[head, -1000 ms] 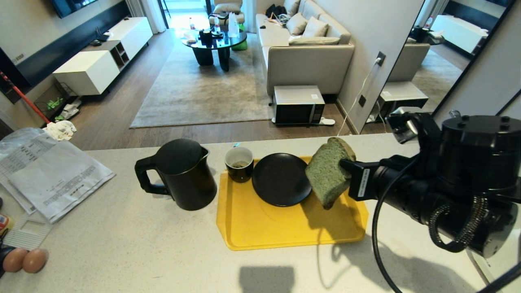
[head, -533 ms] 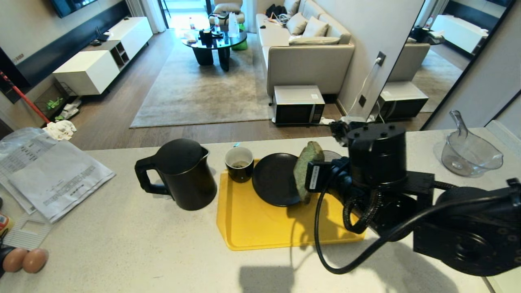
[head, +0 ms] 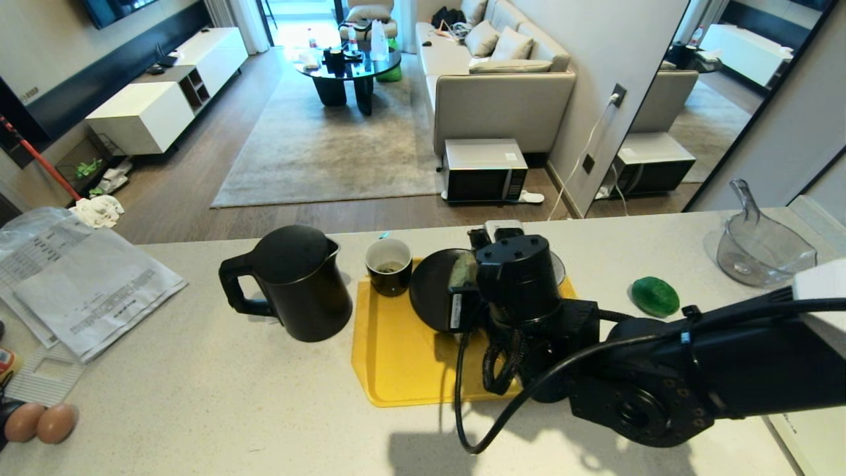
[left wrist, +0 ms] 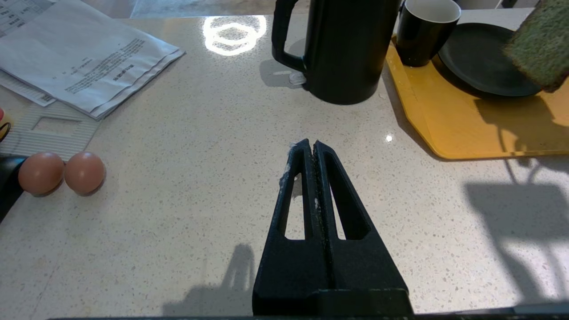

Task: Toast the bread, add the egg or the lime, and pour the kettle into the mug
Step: Put the baked bread on a plate

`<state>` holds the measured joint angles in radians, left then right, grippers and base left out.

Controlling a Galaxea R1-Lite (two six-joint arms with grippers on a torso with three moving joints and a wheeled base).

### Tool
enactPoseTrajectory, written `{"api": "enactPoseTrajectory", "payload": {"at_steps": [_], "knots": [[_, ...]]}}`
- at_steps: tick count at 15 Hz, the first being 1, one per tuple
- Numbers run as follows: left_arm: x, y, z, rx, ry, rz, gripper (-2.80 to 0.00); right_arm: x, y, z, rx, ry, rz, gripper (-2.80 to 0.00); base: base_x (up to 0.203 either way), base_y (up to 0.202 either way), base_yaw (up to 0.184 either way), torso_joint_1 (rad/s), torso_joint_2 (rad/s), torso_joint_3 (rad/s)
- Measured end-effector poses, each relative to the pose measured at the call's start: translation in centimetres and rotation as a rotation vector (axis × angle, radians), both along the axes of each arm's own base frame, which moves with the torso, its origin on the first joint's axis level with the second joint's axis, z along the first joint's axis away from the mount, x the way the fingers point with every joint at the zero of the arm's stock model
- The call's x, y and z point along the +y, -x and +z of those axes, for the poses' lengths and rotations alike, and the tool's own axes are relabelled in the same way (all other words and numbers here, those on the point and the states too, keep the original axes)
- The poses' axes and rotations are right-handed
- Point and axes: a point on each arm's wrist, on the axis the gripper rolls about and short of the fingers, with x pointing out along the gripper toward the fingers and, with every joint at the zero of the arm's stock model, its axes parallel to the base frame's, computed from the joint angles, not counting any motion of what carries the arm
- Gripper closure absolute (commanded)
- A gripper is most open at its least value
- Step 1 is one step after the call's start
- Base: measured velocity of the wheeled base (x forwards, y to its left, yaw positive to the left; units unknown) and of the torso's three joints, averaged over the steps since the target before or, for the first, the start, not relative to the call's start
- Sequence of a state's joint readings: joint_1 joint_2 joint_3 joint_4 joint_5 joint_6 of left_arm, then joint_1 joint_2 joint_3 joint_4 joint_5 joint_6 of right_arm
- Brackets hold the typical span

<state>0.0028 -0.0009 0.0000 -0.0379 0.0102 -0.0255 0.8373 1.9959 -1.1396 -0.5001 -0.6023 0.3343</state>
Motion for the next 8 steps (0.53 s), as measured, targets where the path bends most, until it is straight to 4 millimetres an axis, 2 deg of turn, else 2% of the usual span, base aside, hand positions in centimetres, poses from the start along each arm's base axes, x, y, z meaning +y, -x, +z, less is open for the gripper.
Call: {"api": "enactPoseTrajectory", "payload": {"at_steps": [8], "knots": [[0.0, 0.0, 0.0, 0.0, 0.0, 0.0, 0.0, 2.8, -2.2, -1.4, -0.009, -0.01, 0.005, 0.0, 0.0, 0.0, 0.0, 0.0, 0.0, 0.0]]}}
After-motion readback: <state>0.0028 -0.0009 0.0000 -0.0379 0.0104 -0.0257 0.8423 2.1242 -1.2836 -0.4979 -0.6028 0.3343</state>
